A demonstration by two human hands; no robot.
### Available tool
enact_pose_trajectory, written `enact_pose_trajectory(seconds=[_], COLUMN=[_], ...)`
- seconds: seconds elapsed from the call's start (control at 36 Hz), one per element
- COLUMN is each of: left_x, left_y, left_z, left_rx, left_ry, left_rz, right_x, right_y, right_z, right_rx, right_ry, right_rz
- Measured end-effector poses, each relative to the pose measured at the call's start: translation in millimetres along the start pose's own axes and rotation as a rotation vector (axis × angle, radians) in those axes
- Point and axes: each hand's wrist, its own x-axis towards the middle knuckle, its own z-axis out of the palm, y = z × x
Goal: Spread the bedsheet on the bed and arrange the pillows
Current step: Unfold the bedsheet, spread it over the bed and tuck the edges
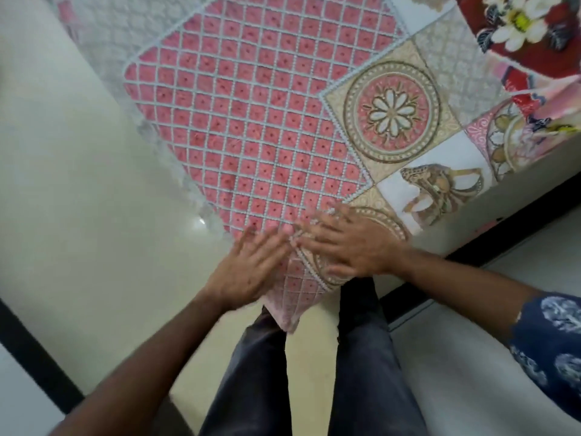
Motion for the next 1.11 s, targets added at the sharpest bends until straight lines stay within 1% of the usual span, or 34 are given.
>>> enact_pose_trajectory(seconds=[0.06,0.08,0.14,0.22,0.25,0.28,0.31,0.33,0.39,0.44,0.5,0.53,0.58,0.64,0.72,0.83,0.89,0.94,1.0,1.11], left_x=[12.6,20.0,36.3,51.3,51.4,48.8,43.9,36.9,19.4,2.0,-13.8,-20.1,-25.3,-24.4,-19.4,-21.9,-30.6,-41.9,-56.0,-96.0], left_y=[-19.2,-26.4,-37.1,-45.6,-46.9,-47.6,-47.1,-46.0,-40.9,-36.5,-33.8,-34.2,-38.1,-42.3,-48.4,-64.7,-80.4,-99.3,-123.9,-182.0], left_z=[-9.6,-12.7,-15.1,-12.8,-11.8,-10.6,-9.7,-8.6,-6.4,-7.7,-11.4,-13.7,-21.0,-34.5,-58.5,-88.6,-105.9,-124.7,-147.1,-207.7], left_rx=[-0.029,-0.034,-0.023,0.034,0.046,0.054,0.060,0.058,0.037,-0.014,-0.034,-0.025,-0.006,0.008,0.017,0.105,0.143,0.141,0.129,0.143], left_ry=[0.028,0.032,0.012,-0.055,-0.064,-0.072,-0.080,-0.088,-0.110,-0.159,-0.201,-0.210,-0.239,-0.285,-0.357,-0.420,-0.412,-0.382,-0.337,-0.238], left_rz=[-0.142,-0.179,-0.195,-0.161,-0.150,-0.145,-0.148,-0.163,-0.225,-0.309,-0.355,-0.360,-0.354,-0.339,-0.311,-0.266,-0.265,-0.280,-0.294,-0.318], right_x=[-9.4,-12.5,-16.2,-14.6,-11.2,-7.2,-0.8,6.4,22.0,34.3,43.5,49.3,58.7,63.8,62.5,70.0,81.1,97.6,122.0,187.6], right_y=[-27.7,-38.6,-53.0,-59.5,-57.9,-54.4,-48.1,-40.1,-16.7,8.2,16.7,11.0,-15.0,-46.4,-85.1,-96.2,-91.8,-88.2,-87.4,-87.8], right_z=[4.4,6.0,5.8,2.6,1.1,-4.5,-11.7,-20.8,-39.9,-50.0,-47.7,-40.9,-29.8,-25.1,-26.4,-63.9,-91.9,-121.5,-154.5,-241.0], right_rx=[0.018,0.028,0.043,0.054,0.064,0.079,0.106,0.146,0.192,0.213,0.222,0.218,0.197,0.198,0.186,0.271,0.273,0.276,0.263,0.202], right_ry=[-0.016,-0.024,-0.049,-0.079,-0.078,-0.050,0.001,0.081,0.223,0.209,0.141,0.109,0.063,0.019,-0.103,-0.208,-0.234,-0.184,-0.128,-0.078], right_rz=[-0.041,-0.069,-0.168,-0.369,-0.394,-0.374,-0.302,-0.179,0.125,0.401,0.557,0.581,0.548,0.442,0.303,0.300,0.289,0.334,0.445,0.631])
